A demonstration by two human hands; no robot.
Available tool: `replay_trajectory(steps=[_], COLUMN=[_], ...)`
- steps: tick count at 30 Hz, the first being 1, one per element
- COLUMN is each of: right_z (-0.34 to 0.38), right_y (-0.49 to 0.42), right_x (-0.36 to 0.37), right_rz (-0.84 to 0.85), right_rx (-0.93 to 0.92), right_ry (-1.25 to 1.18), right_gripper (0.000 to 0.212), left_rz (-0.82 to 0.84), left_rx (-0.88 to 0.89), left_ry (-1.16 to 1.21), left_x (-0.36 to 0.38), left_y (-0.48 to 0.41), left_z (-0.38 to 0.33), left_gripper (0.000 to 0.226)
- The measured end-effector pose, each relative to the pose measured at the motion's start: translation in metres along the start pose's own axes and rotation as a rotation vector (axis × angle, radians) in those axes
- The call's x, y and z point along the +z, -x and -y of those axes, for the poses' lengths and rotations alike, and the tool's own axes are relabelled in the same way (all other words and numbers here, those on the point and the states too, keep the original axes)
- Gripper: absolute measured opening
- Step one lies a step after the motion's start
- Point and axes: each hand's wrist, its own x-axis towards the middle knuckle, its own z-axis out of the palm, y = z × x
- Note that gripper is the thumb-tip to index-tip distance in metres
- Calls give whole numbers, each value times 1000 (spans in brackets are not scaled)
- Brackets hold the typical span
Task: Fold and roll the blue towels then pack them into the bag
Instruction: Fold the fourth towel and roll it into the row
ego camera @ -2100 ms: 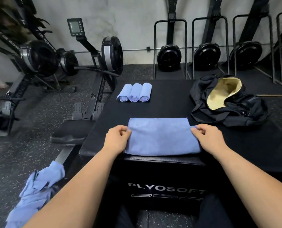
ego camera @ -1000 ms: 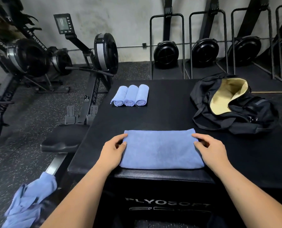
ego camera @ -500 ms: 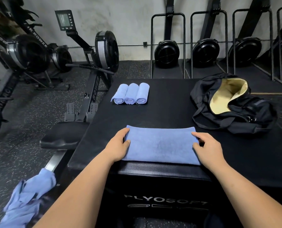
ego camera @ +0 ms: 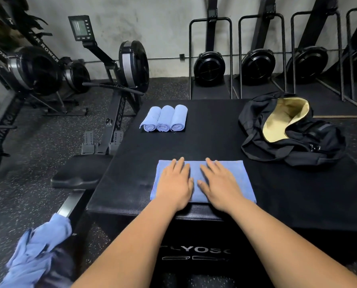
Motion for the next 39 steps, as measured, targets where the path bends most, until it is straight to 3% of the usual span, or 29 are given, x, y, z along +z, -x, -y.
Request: replay_trajectory(steps=[3, 10, 16, 18, 21, 23, 26, 29, 32, 35, 37, 39], right_z=[-14, -53, -45, -36, -32, -32, -15, 29, 52, 25, -1, -6], right_y=[5, 20, 26, 26, 26, 27, 30, 31, 23, 12, 9, 8], right_x=[-3, -9, -3, -4, -5, -6, 1, -2, -16, -19, -13, -2], right_rz=[103, 41, 7, -28, -51, 0, -19, 86, 124, 55, 92, 83], right_rx=[-44, -6, 117, 157, -54, -130, 118, 378, 236, -66, -97, -3], right_ry=[57, 149, 196, 277, 298, 183, 76, -124, -190, 51, 131, 129], right_gripper=[71, 73, 80, 78, 69, 69, 65, 63, 61, 62, 76, 79], left_rz=[135, 72, -238, -249, -222, -223, -246, -240, -225, -213, -207, -201], left_rx=[-58, -104, 88, 108, 100, 99, 85, 53, 30, 18, 13, 17], left_ry=[-82, -102, -144, -143, -164, -161, -120, -79, -24, -8, 4, 14], left_x=[11, 15, 14, 15, 17, 17, 17, 17, 18, 18, 18, 18], left_y=[10, 25, 42, 41, 40, 41, 41, 41, 39, 39, 39, 39], left_z=[16, 39, 36, 36, 36, 37, 37, 36, 39, 39, 39, 39], left_gripper=[71, 91, 66, 62, 61, 60, 60, 62, 61, 60, 60, 61])
